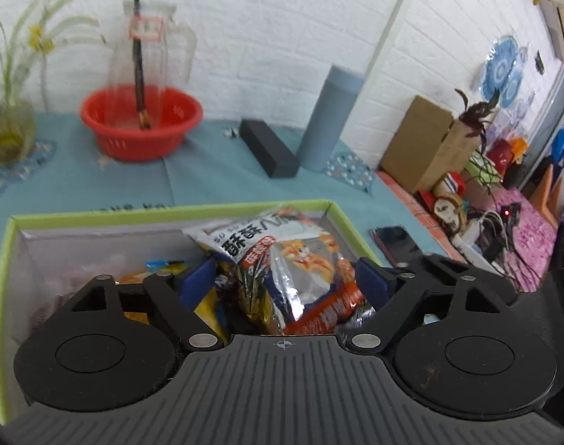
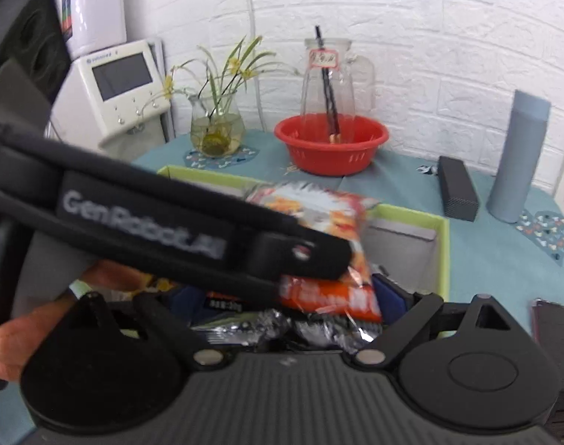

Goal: Organize snacks
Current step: 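Carry the chip bag into the green box and release it, then reach the left gripper to the red peanut bag and grasp it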

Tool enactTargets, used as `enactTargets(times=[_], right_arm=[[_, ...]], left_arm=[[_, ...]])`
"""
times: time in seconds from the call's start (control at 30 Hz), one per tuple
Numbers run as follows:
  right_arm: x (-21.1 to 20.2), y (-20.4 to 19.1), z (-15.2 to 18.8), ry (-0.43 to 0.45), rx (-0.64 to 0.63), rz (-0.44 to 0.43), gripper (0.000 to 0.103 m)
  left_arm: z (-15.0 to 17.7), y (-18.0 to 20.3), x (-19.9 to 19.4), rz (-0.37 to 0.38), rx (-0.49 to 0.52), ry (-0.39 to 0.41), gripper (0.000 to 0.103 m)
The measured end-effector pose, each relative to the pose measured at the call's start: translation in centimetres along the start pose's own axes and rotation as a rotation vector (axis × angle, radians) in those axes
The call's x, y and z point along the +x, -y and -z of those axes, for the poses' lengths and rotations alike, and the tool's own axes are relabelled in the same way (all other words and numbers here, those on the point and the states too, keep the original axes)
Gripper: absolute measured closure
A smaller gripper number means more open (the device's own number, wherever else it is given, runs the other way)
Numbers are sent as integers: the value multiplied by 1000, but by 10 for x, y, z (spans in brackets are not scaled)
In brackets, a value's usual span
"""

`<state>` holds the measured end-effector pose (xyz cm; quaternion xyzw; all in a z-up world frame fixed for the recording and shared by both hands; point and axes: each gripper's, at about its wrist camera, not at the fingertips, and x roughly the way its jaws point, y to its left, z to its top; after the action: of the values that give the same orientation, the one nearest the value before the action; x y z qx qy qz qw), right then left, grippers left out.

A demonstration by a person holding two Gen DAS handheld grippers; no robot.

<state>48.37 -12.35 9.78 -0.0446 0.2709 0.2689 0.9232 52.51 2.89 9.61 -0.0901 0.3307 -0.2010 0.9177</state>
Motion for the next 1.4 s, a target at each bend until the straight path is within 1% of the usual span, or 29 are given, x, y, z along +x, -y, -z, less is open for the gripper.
enactTargets(times=[0.07,0.13,0.2,0.33,0.5,0.57,0.63,0.73,0.83,0.87,0.93,1.03,1.1,1.17,1.27,1.33,1.4], right_arm=[[-31,-3,5,65,7,20,10],[-60,-5,13,125,32,26,10],[-85,-7,25,162,65,19,10],[-114,-10,53,148,107,18,10],[-127,-20,85,75,115,26,10],[-125,-23,92,53,116,26,10],[-127,-26,101,38,109,35,10],[-124,-25,108,17,105,39,10],[-119,-21,118,-2,119,51,10],[-118,-21,121,-7,123,55,10],[-117,-22,129,-8,115,53,10],[-113,-25,134,-18,84,35,10],[-105,-27,133,-29,58,28,10],[-95,-29,132,-38,28,31,10],[-78,-30,130,-58,5,42,10],[-71,-24,128,-56,40,40,10],[-65,-18,123,-55,78,42,11]], left_arm=[[3,11,-25,-31,33,55,24],[10,21,-48,-45,42,93,23],[19,28,-68,-46,37,107,23],[39,41,-99,-32,24,109,23],[58,60,-125,-2,50,105,23],[63,67,-129,-16,68,102,22],[67,70,-130,-21,80,97,22],[76,69,-125,-33,77,69,21],[93,60,-115,-72,56,19,20],[102,54,-113,-89,34,-1,20],[122,37,-109,-113,-47,-30,20],[145,11,-101,-101,-192,-86,20],[149,3,-94,-79,-231,-109,20],[146,2,-84,-80,-236,-128,20],[138,7,-64,-89,-211,-159,20],[135,10,-52,-91,-196,-178,20],[134,11,-43,-124,-180,-185,22]])
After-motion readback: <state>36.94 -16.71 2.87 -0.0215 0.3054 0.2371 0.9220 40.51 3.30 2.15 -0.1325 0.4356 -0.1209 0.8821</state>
